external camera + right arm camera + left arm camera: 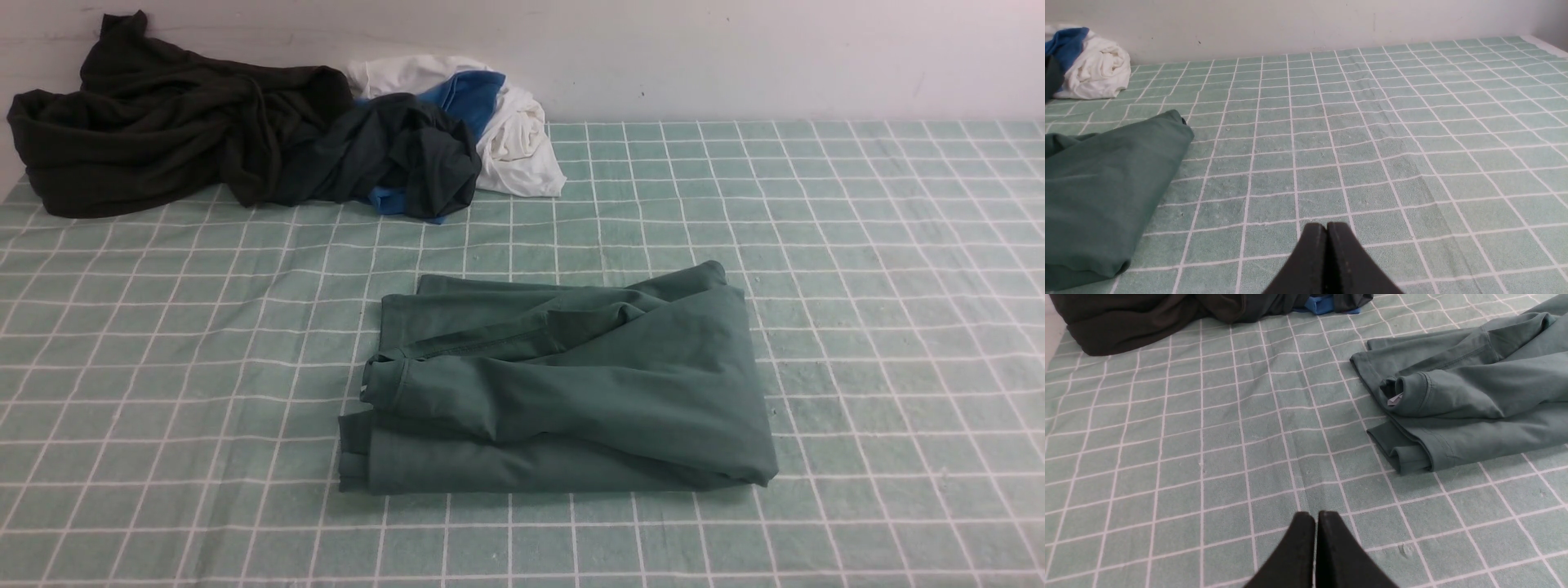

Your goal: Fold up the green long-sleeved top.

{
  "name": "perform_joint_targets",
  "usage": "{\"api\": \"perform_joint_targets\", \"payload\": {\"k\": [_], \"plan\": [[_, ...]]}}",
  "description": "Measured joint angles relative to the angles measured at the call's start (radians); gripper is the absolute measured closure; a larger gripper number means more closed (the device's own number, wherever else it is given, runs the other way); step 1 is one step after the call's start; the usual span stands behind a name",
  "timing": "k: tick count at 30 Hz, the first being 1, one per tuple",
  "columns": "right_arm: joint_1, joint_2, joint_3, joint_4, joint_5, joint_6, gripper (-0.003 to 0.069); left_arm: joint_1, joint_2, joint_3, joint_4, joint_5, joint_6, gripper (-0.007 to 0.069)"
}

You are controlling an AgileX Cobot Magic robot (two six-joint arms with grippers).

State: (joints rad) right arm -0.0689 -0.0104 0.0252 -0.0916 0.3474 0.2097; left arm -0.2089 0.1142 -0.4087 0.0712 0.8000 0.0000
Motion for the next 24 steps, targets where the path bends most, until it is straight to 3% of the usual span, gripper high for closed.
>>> {"api": "perform_joint_targets", "payload": {"k": [14, 24], "plan": [[0.0, 0.0, 0.0, 0.0, 0.0, 0.0, 0.0672, 0.002, 0.0, 0.009, -0.011, -0.04, 0.0, 0.0628], [0.0, 0.0, 0.0, 0.0, 0.0, 0.0, 0.0672, 0.159, -0.084, 0.298, -0.019, -0.473, 0.0, 0.0628]]}}
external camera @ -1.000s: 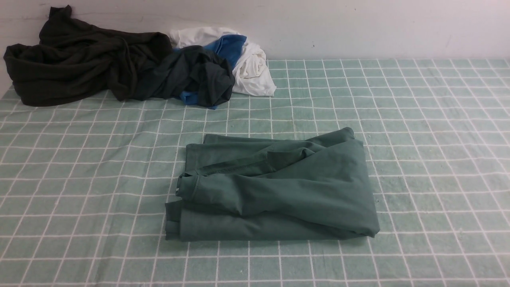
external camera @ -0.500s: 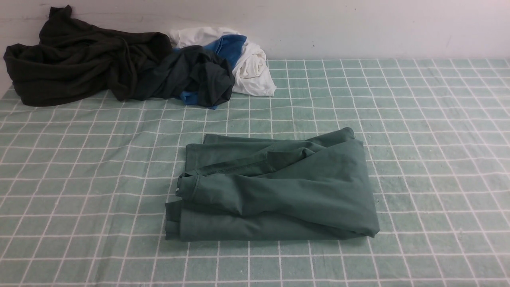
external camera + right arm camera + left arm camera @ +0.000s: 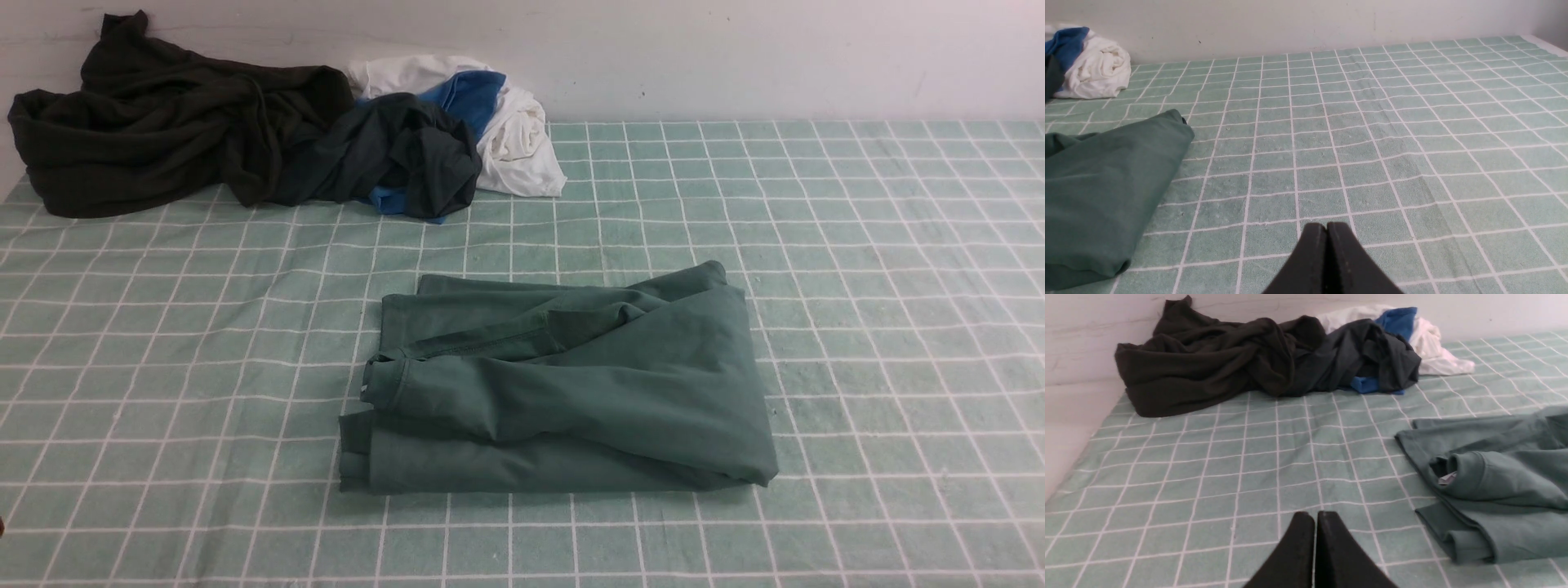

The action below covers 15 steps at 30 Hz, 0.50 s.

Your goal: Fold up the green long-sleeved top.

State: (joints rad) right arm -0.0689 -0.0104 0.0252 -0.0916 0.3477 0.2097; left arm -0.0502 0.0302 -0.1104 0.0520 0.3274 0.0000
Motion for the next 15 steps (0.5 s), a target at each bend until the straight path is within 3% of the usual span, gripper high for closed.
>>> {"api": "perform_joint_targets", "payload": {"k": [4, 15], "plan": [[0.0, 0.0, 0.0, 0.0, 0.001, 0.0, 0.0672, 0.043, -0.039, 0.113, -0.007, -0.077, 0.0, 0.0628], [0.0, 0.0, -0.001, 0.0, 0.004, 0.0, 0.0672, 0.09, -0.041, 0.137, -0.029, 0.005, 0.006, 0.0628]]}}
